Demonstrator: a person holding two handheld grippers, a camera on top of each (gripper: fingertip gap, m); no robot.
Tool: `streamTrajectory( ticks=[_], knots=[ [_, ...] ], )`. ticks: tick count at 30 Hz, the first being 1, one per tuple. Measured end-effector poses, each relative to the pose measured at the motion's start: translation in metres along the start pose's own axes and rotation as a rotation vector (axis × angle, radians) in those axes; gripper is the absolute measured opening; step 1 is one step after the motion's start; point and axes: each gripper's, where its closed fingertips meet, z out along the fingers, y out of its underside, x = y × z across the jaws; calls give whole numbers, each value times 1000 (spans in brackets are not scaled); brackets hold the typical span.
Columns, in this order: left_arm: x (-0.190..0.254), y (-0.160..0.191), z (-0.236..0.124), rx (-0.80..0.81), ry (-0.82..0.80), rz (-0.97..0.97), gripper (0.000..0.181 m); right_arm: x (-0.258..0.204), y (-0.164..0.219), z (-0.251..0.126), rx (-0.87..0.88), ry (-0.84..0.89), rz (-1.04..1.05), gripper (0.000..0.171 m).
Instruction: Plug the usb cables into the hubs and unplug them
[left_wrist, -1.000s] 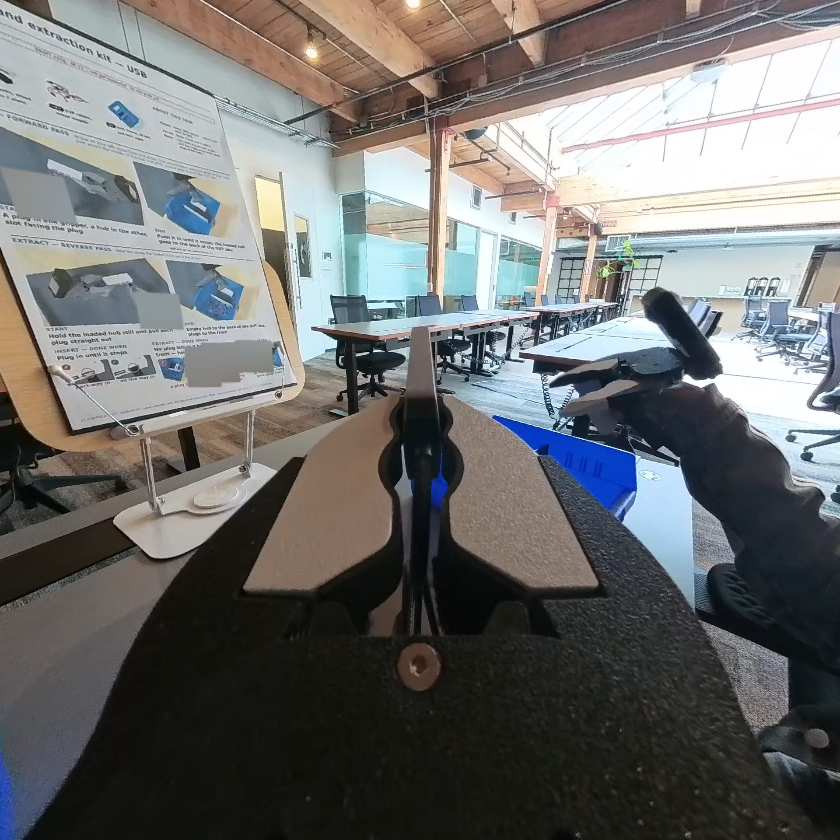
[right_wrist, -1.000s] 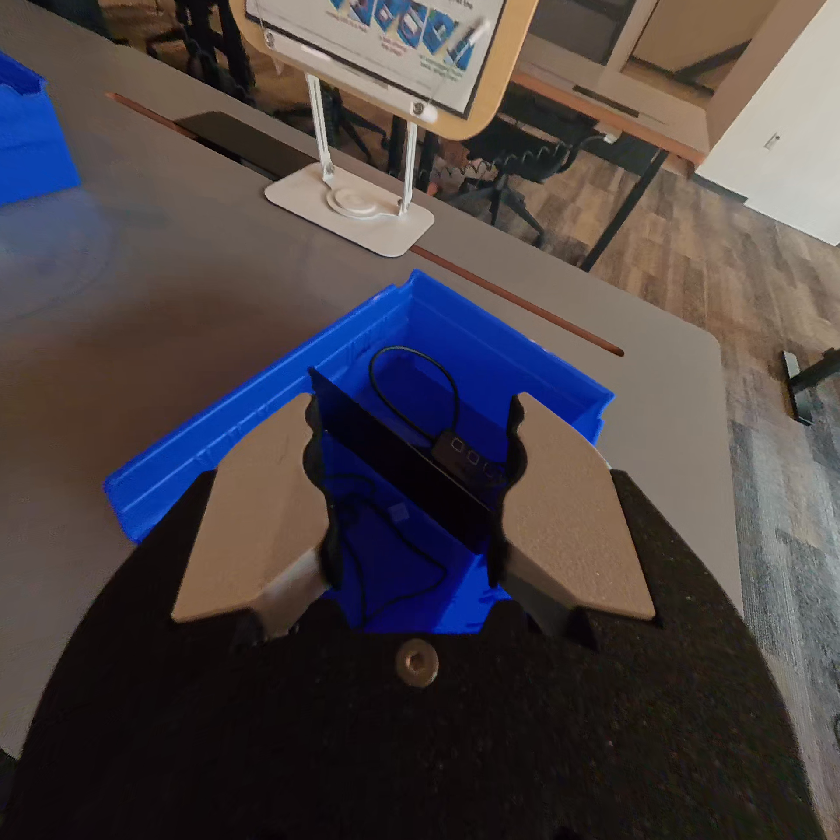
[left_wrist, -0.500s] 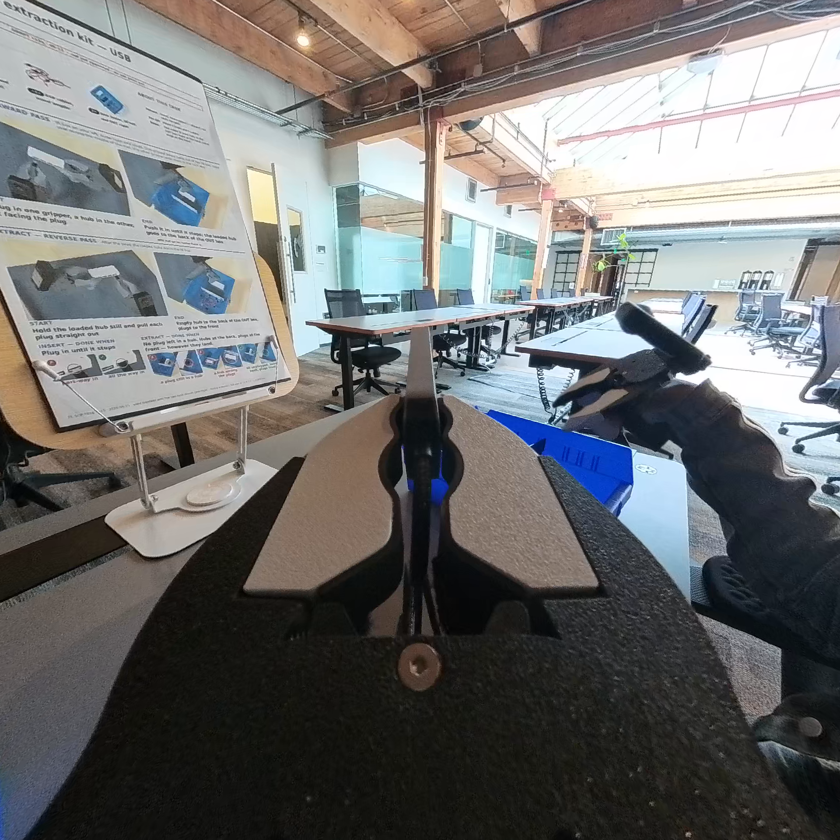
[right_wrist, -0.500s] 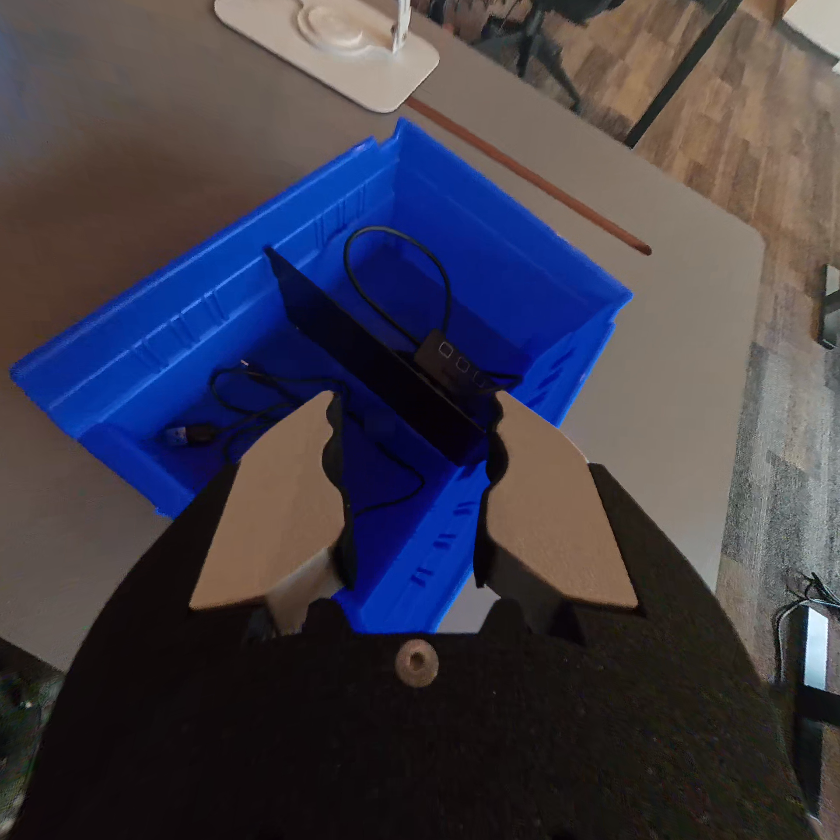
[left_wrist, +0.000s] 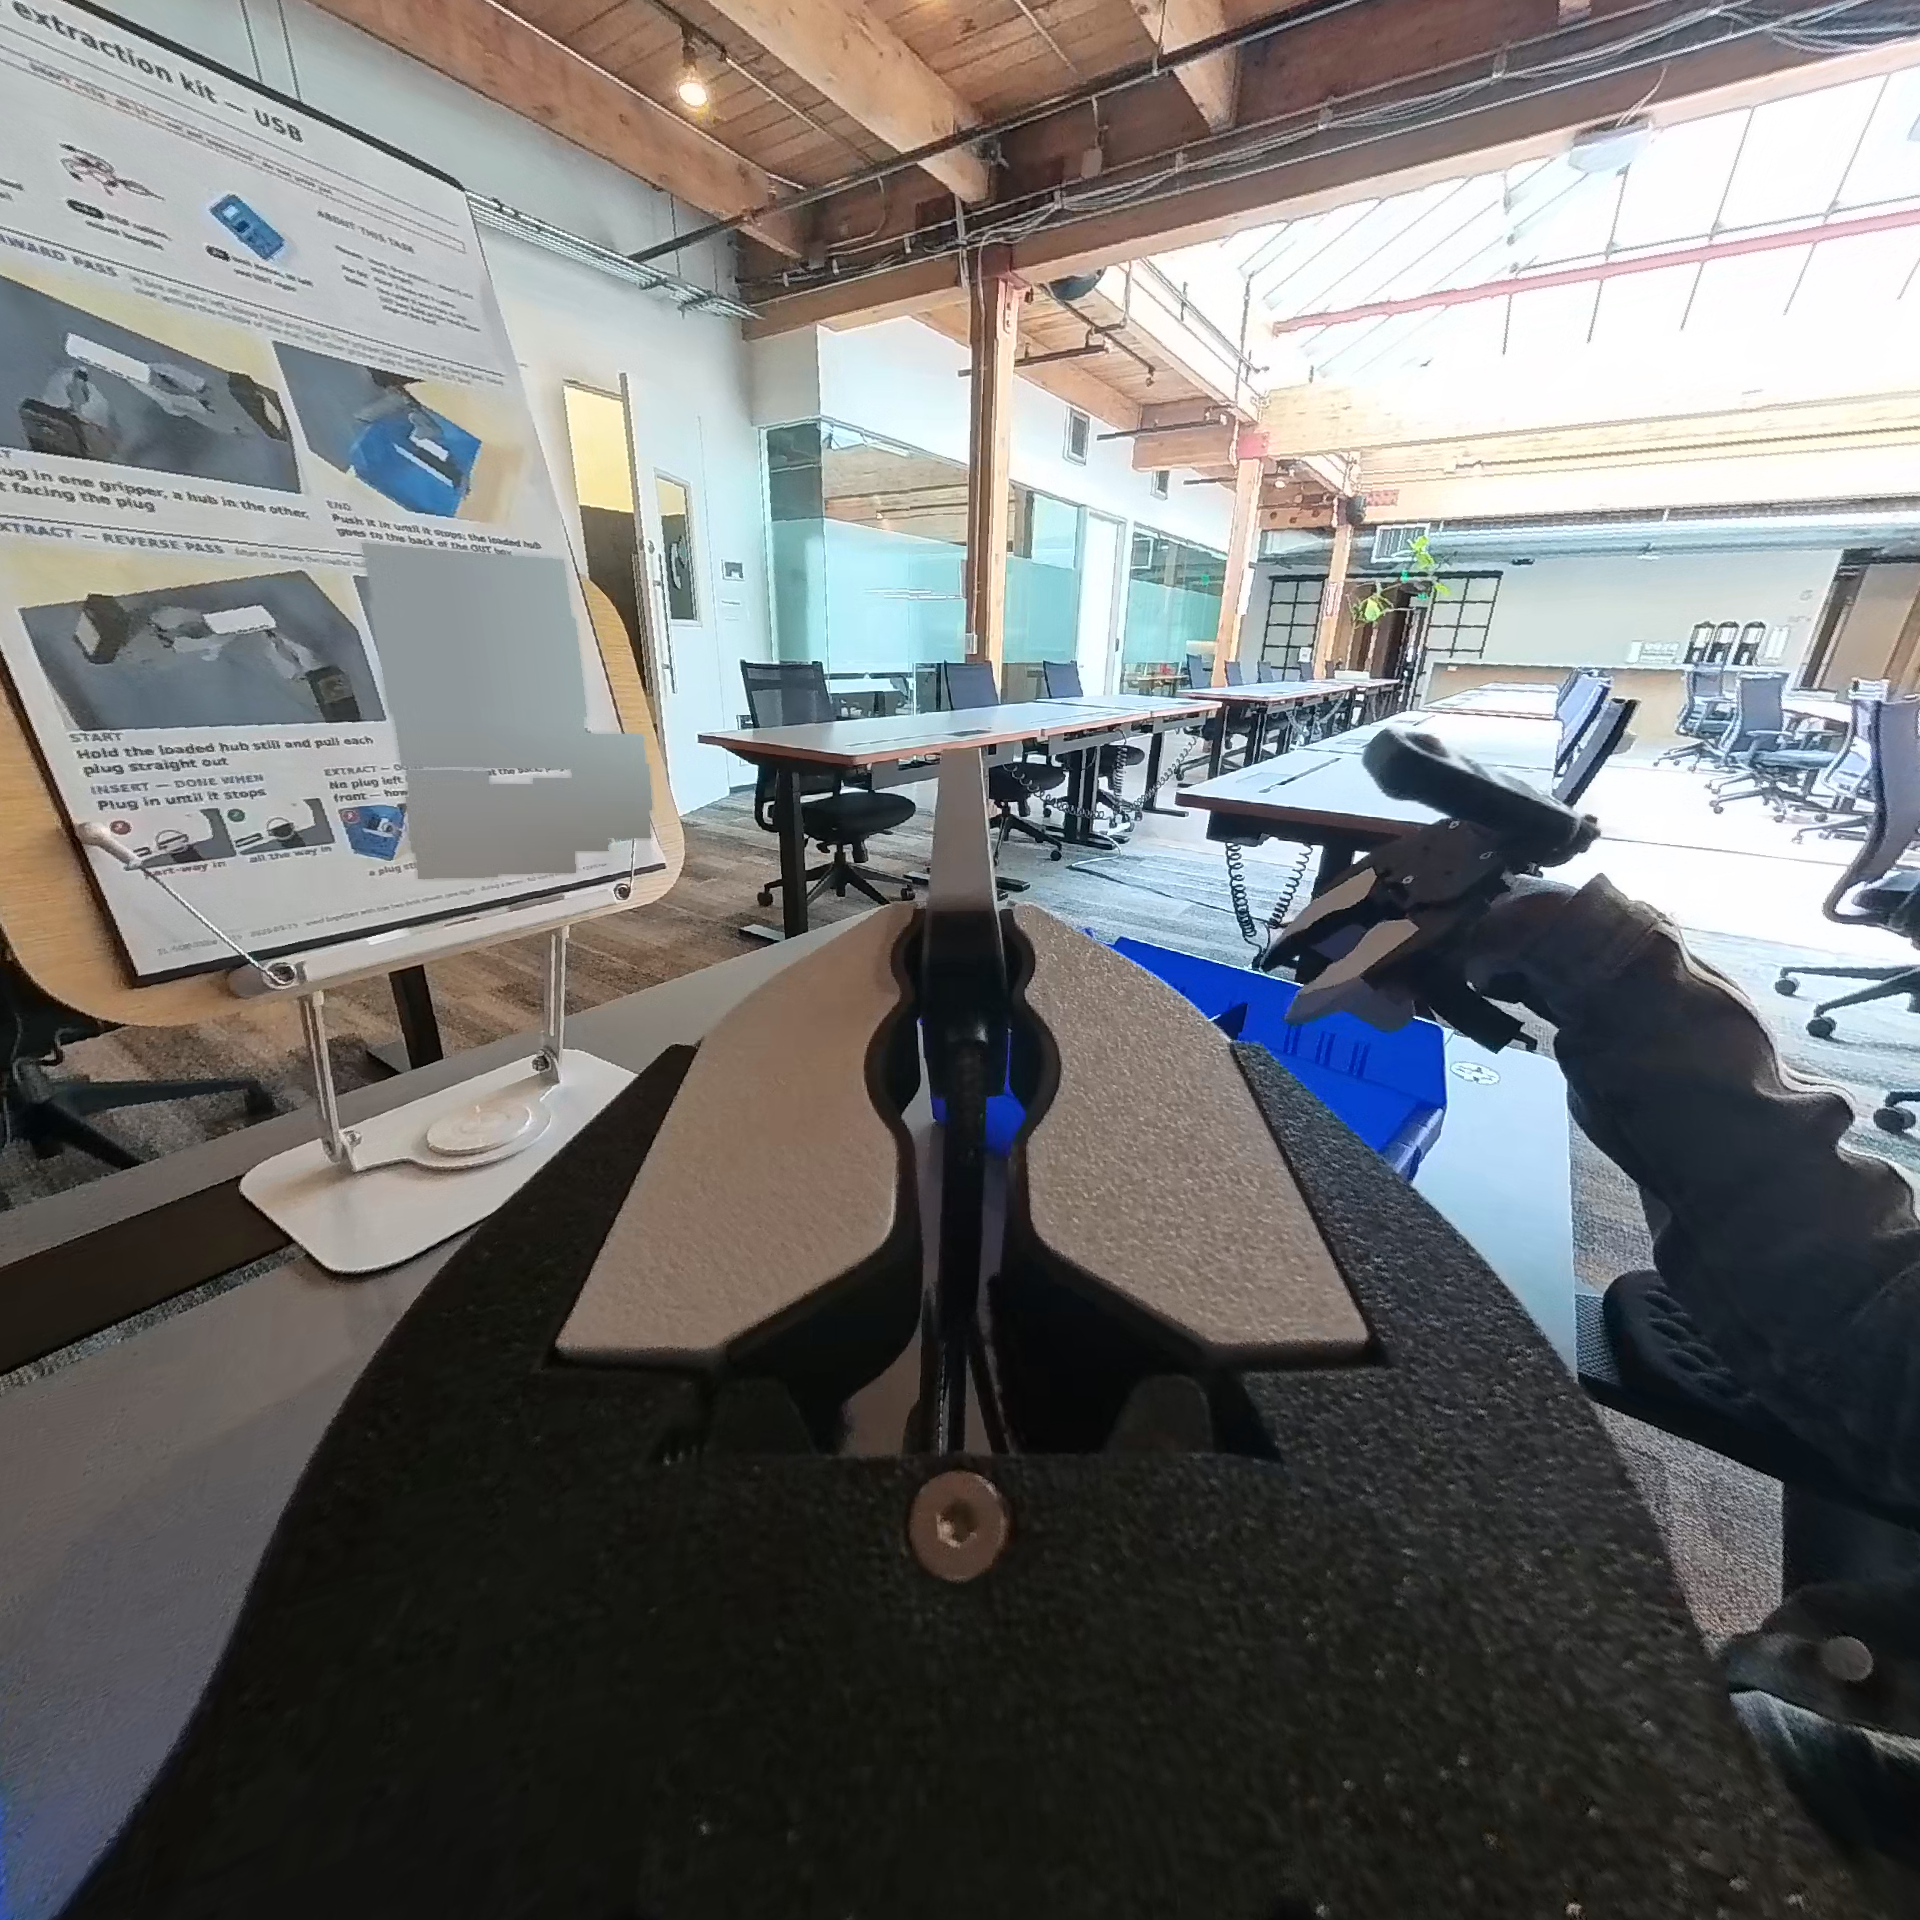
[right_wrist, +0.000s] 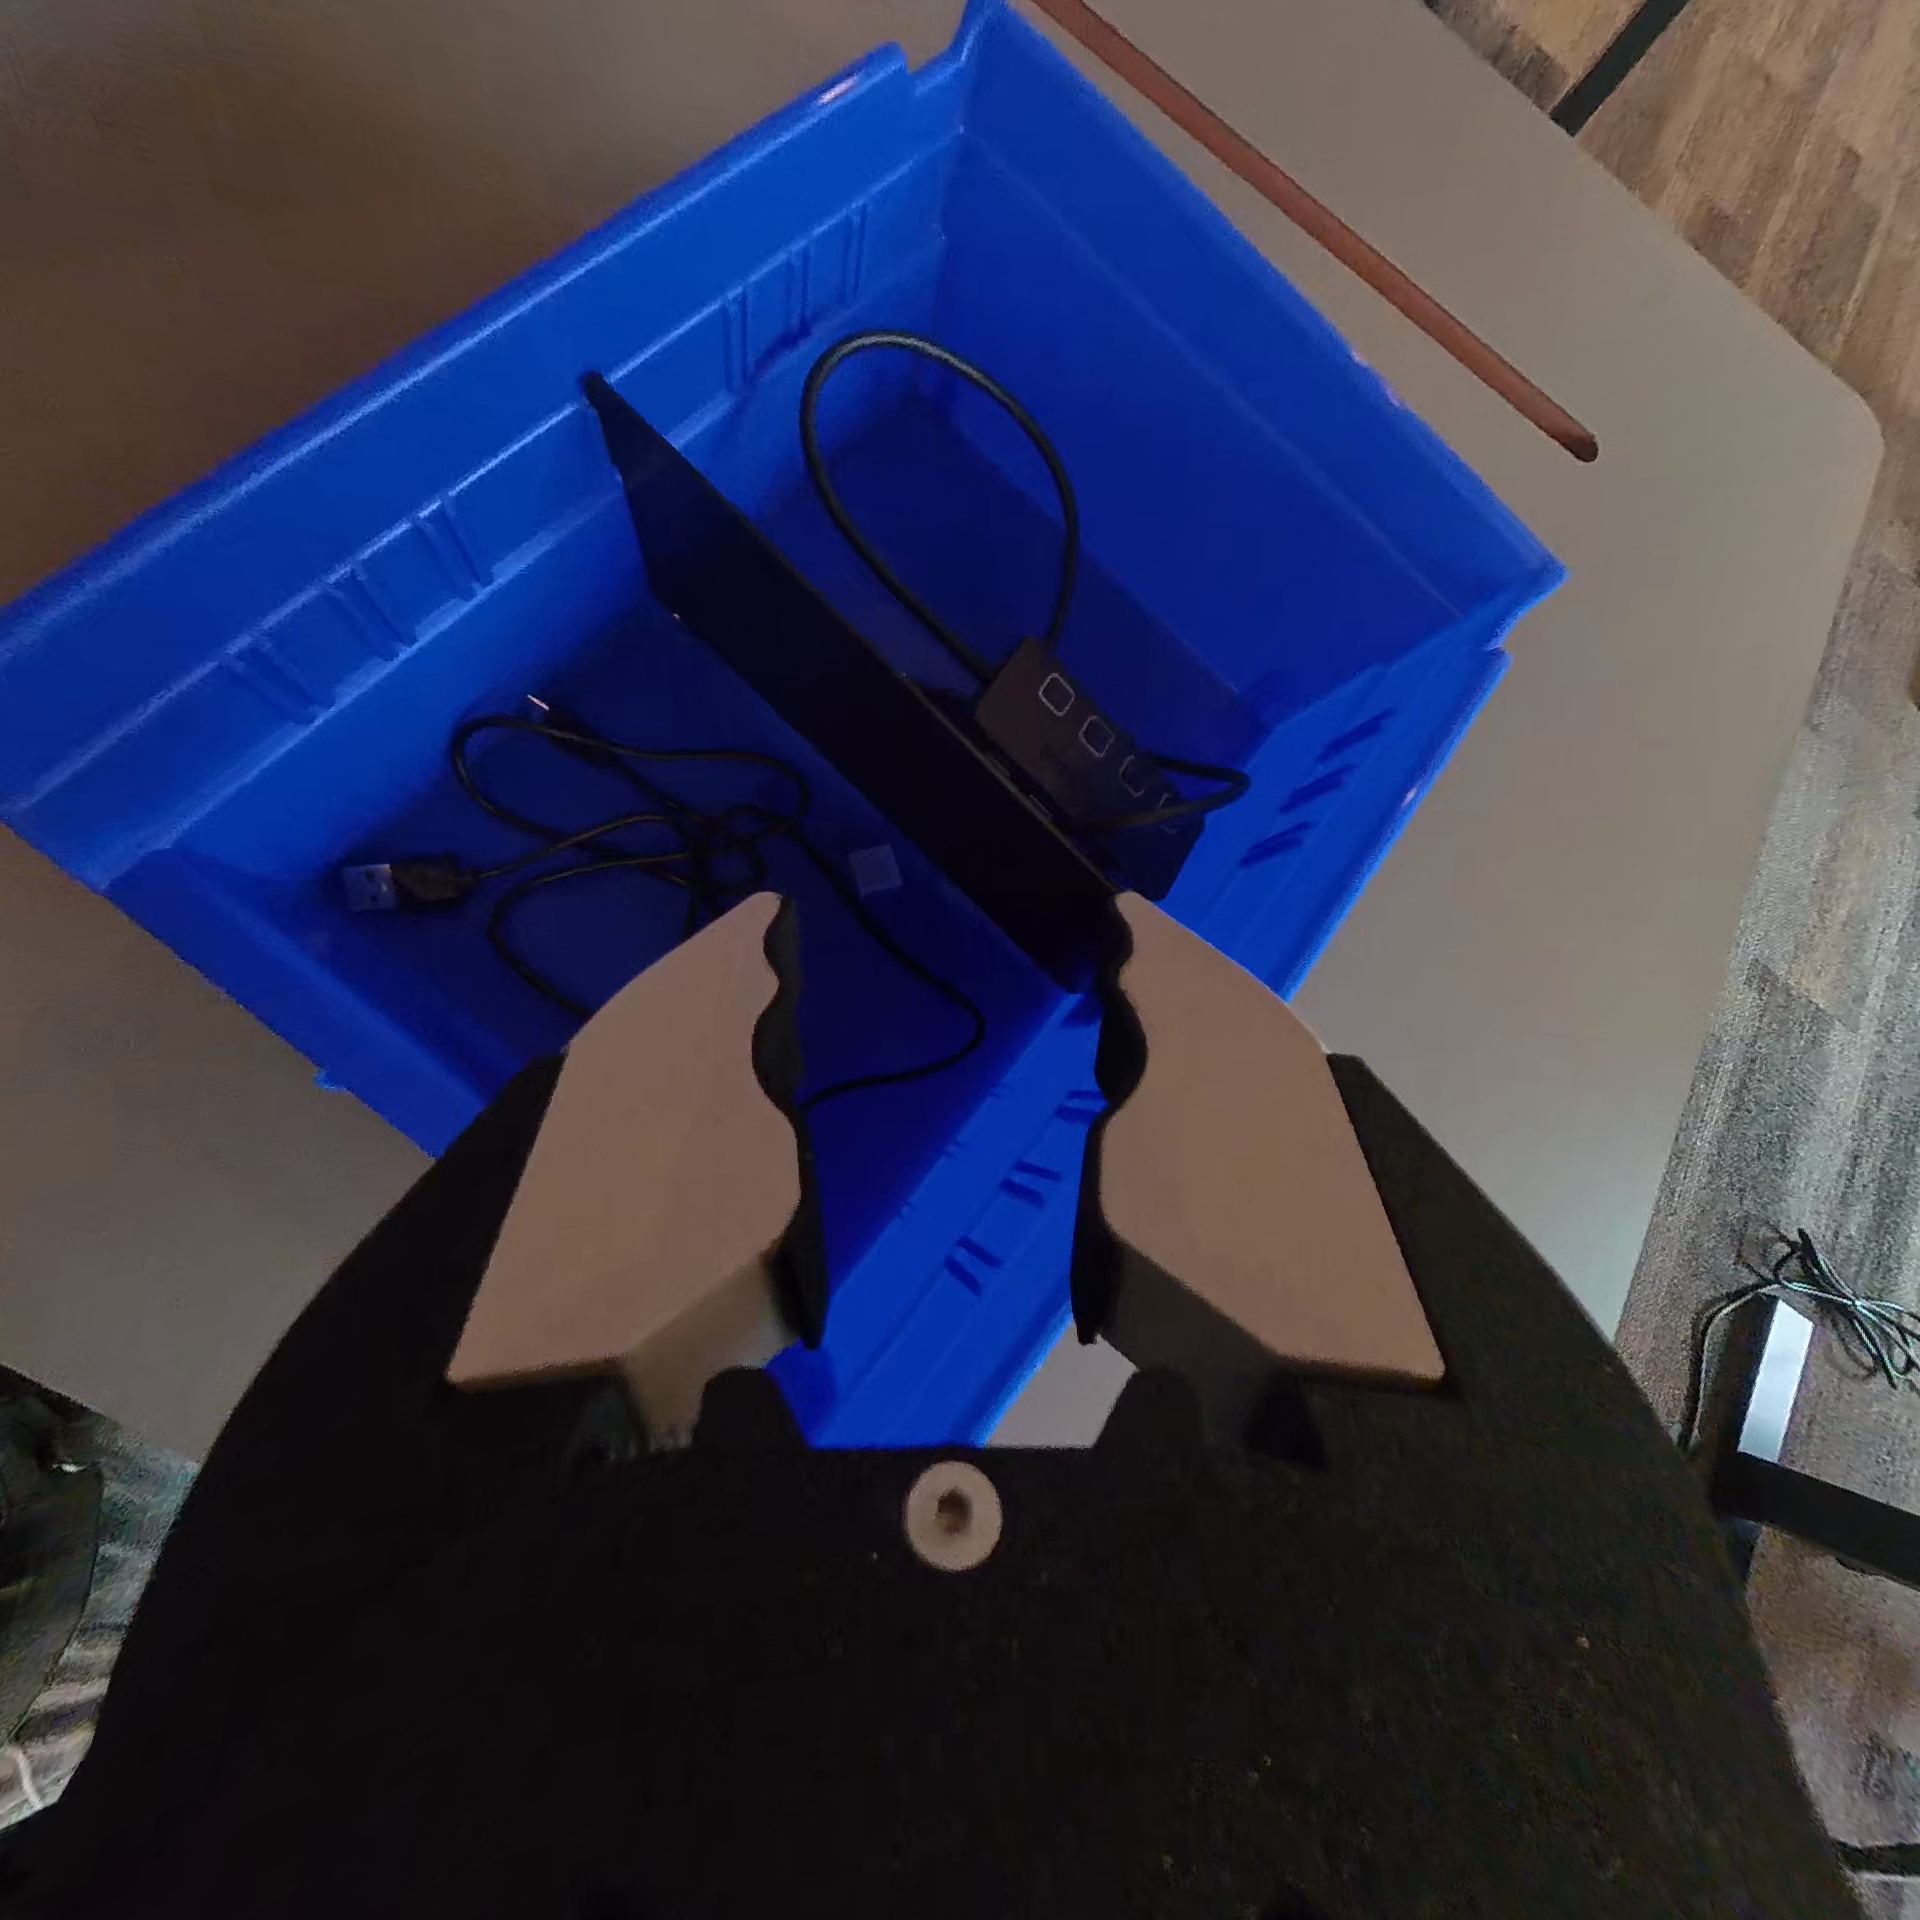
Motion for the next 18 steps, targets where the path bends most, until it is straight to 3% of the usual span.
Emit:
streamTrajectory(
  ticks=[18],
  knots=[
    [-1,2,2,-6,-3,2,11,-11,6,7,-67,-33,-58,50]
  ],
)
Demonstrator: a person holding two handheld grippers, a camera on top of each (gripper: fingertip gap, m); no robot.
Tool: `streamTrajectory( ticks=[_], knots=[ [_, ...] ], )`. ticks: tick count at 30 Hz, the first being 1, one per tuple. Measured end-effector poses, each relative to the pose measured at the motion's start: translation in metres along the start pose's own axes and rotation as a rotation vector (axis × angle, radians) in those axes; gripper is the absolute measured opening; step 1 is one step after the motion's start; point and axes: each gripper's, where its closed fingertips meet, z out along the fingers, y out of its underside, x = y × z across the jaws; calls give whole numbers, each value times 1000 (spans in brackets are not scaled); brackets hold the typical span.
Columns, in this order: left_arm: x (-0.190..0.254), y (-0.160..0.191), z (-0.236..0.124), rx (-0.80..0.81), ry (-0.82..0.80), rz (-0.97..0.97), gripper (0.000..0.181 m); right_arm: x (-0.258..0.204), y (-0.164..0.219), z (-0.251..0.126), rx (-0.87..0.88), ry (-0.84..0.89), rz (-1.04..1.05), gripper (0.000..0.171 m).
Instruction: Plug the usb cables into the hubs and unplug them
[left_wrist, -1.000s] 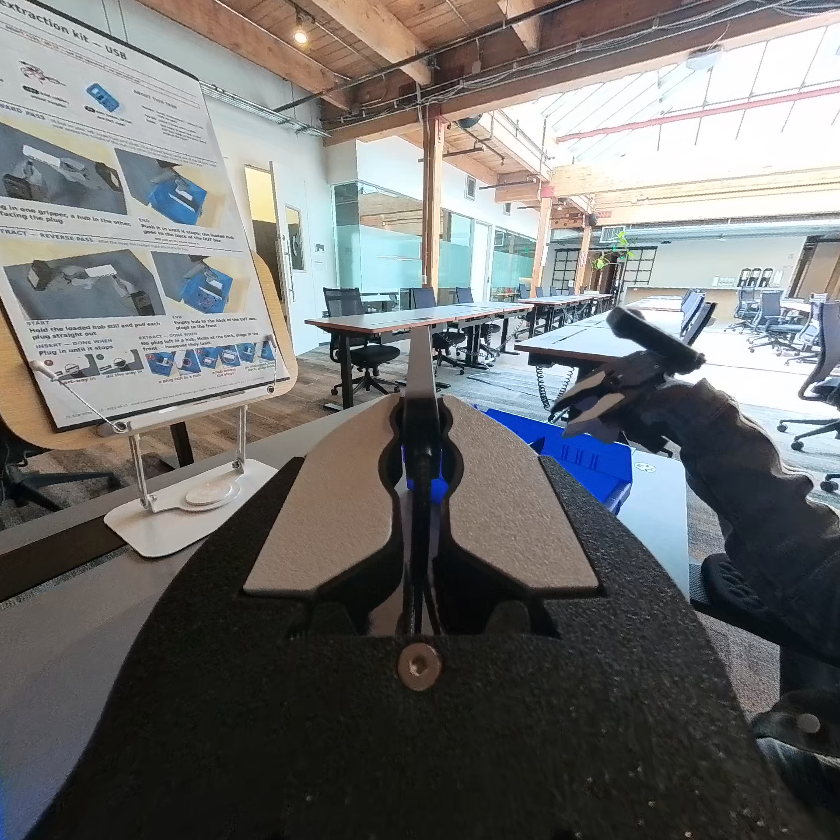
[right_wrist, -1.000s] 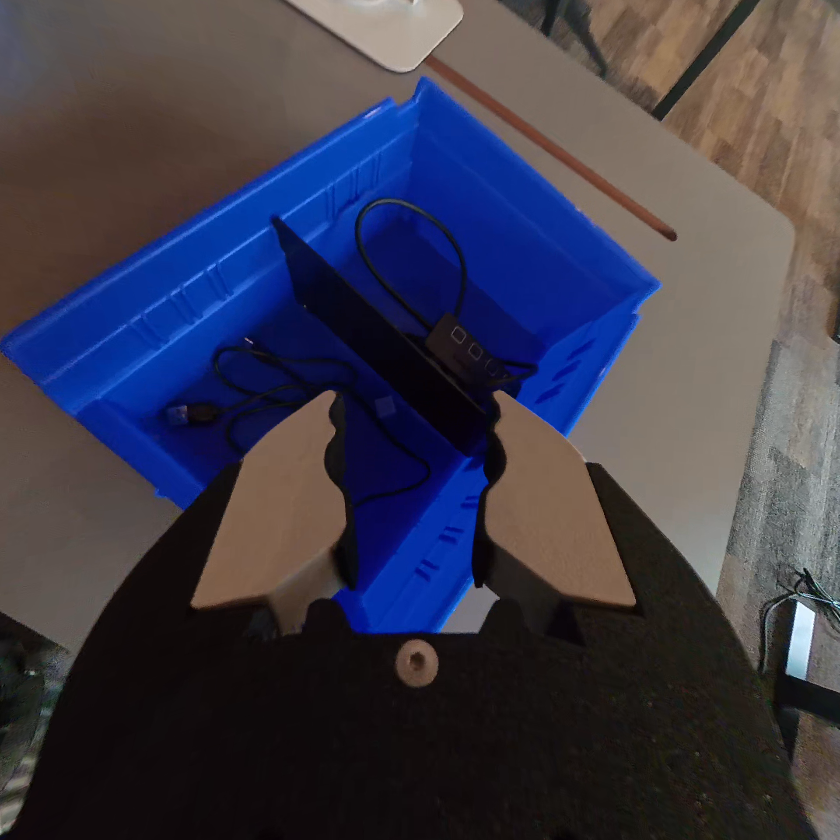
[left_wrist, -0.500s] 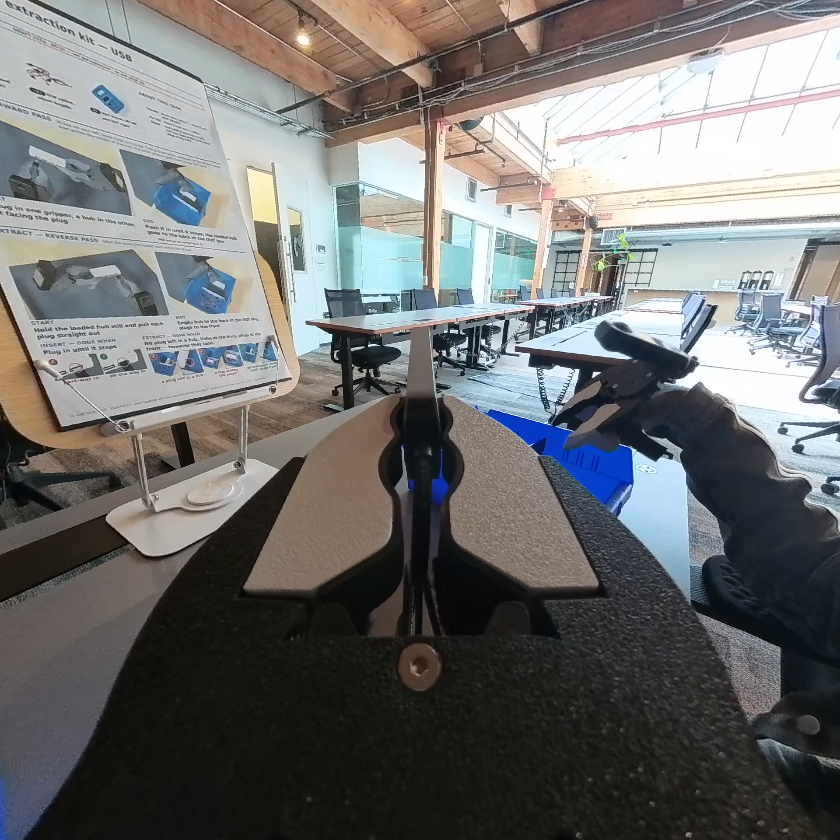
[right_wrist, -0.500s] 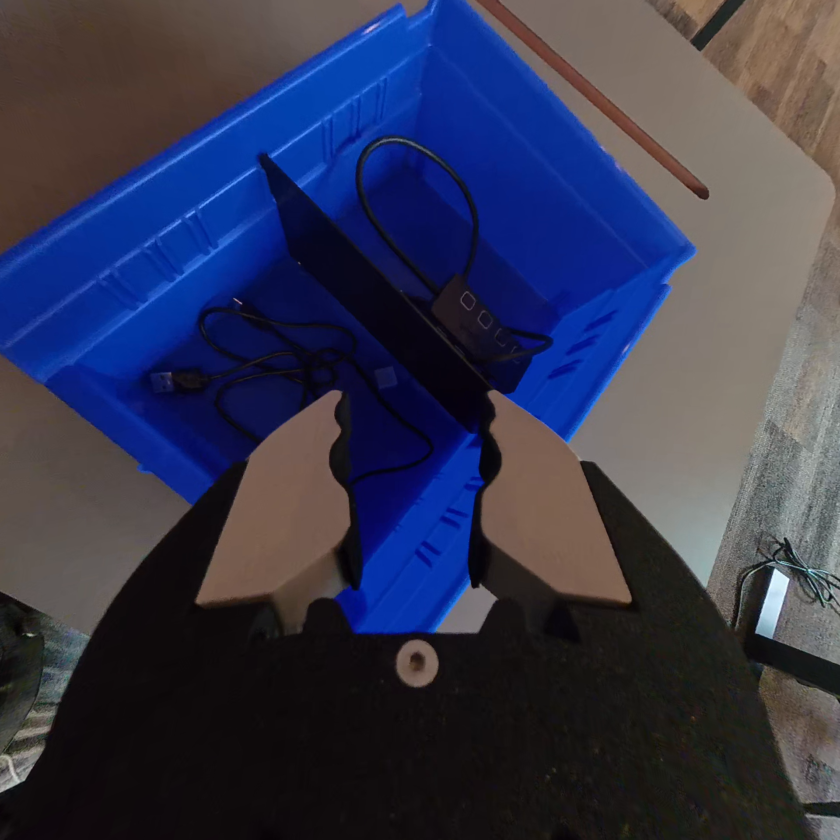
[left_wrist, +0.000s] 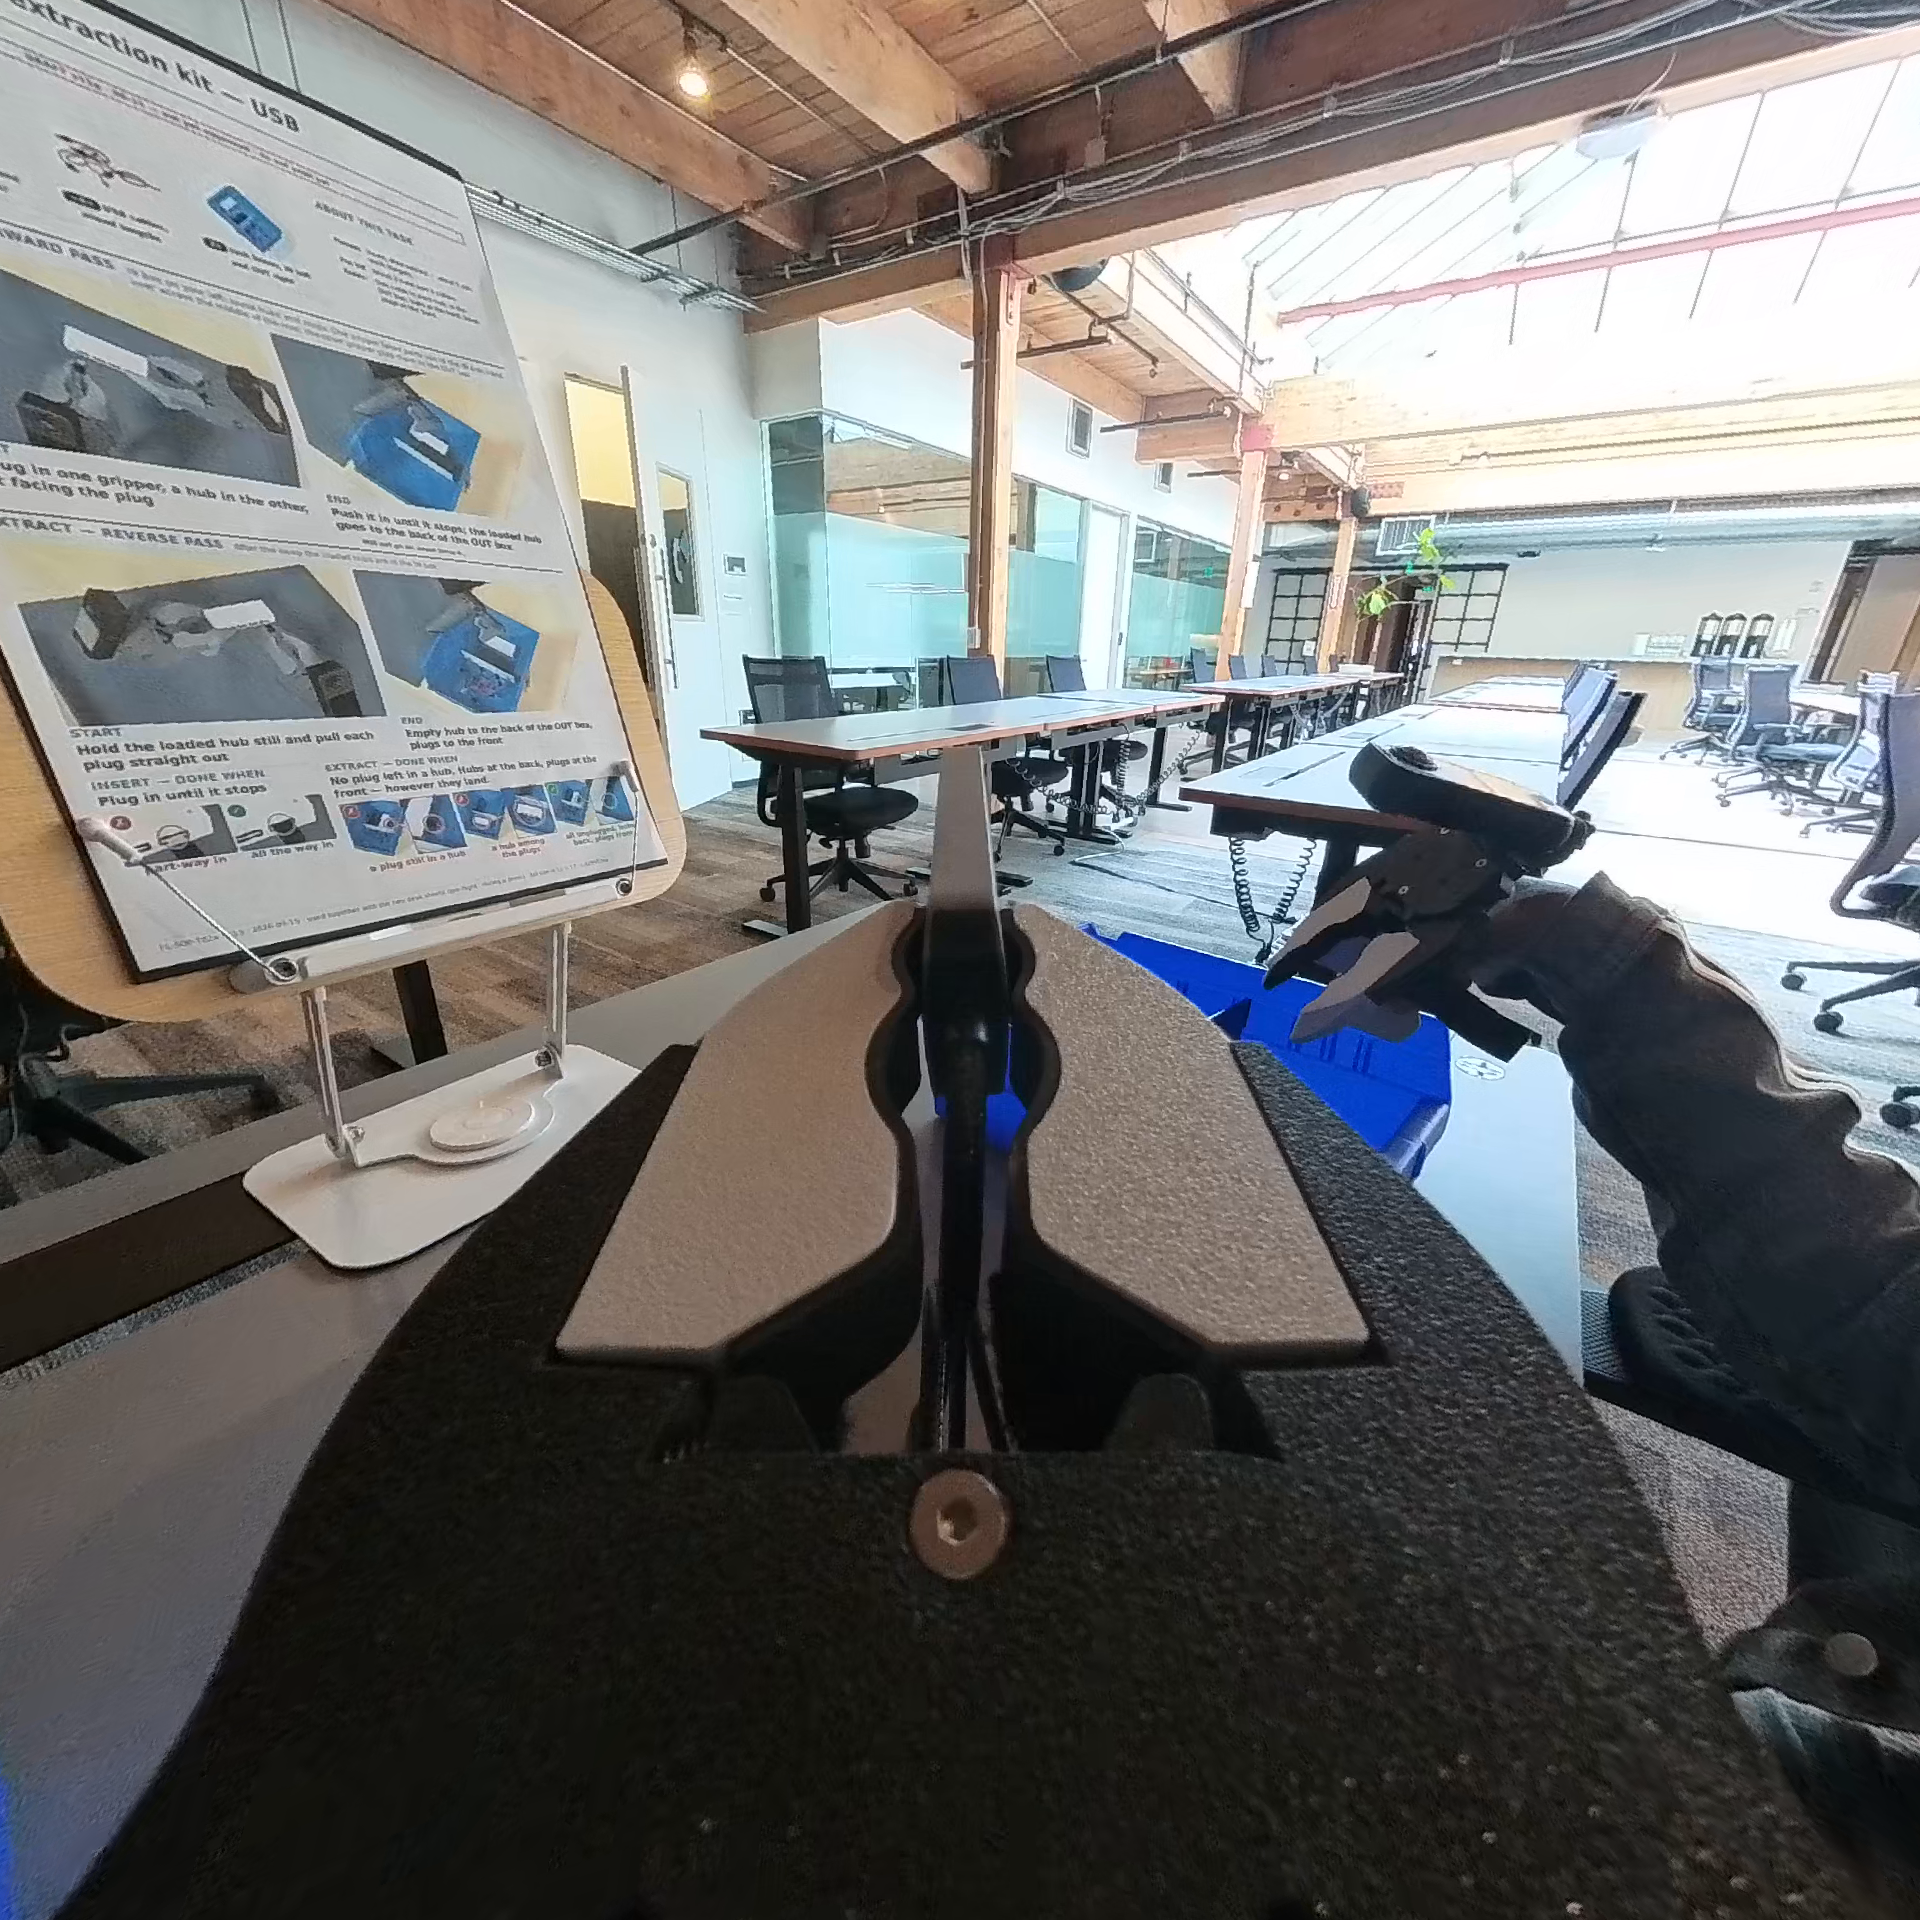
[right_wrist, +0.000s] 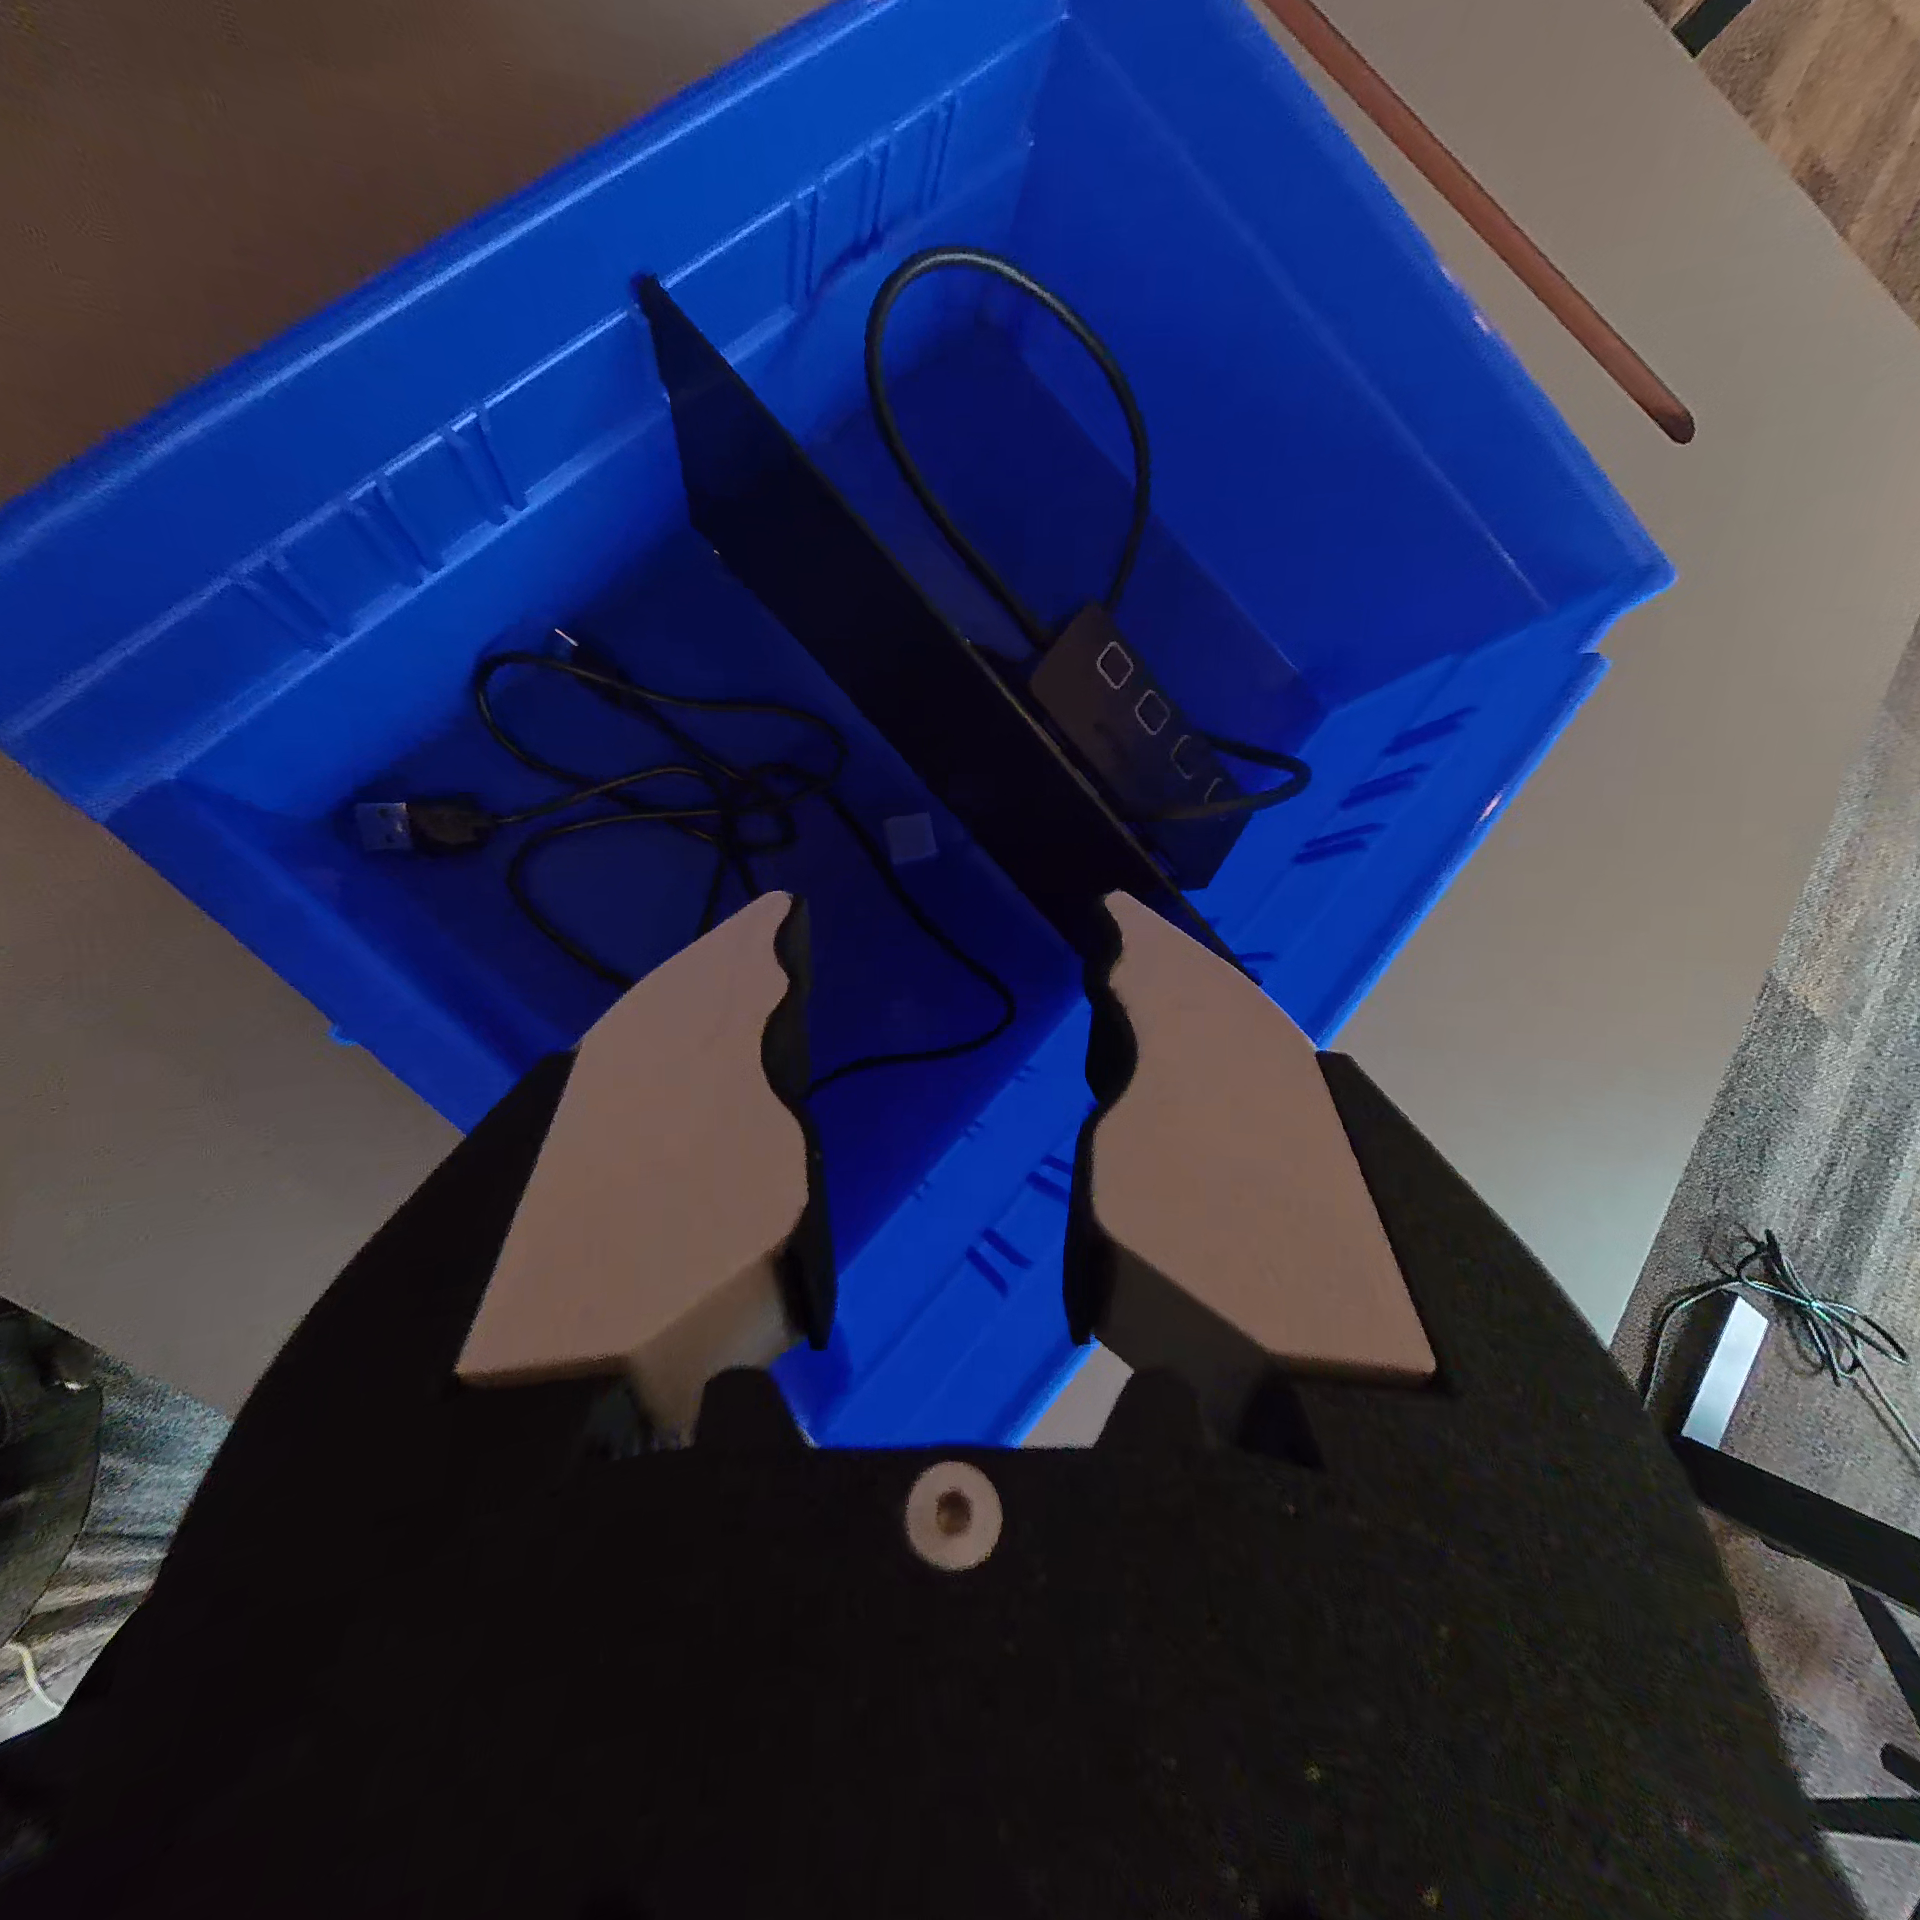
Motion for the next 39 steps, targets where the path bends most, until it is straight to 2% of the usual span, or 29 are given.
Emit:
streamTrajectory(
  ticks=[8,12,15,21,24,27,30,34,39],
  knots=[
    [-1,-3,-2,18,-5,-10,11,0,0,0,-3,5,-1,50],
    [-11,-21,-15,96,-74,21,11,0,-1,-2,2,10,-2,50],
    [-19,-55,-46,236,-155,72,12,1,-1,-3,5,13,-1,50],
    [-31,-130,-139,537,-378,239,12,3,-1,-7,22,16,9,50],
    [-32,-160,-174,608,-465,355,11,4,-1,-9,27,20,12,50],
    [-41,-178,-190,605,-518,458,11,3,-1,-8,25,18,10,50],
    [-66,-166,-191,528,-538,413,12,0,-2,-7,20,14,2,51],
    [-104,-128,-190,476,-565,348,11,-3,-3,-6,14,11,-8,51],
    [-124,-98,-190,523,-545,395,12,-1,-3,-7,17,16,-3,51]
  ],
)
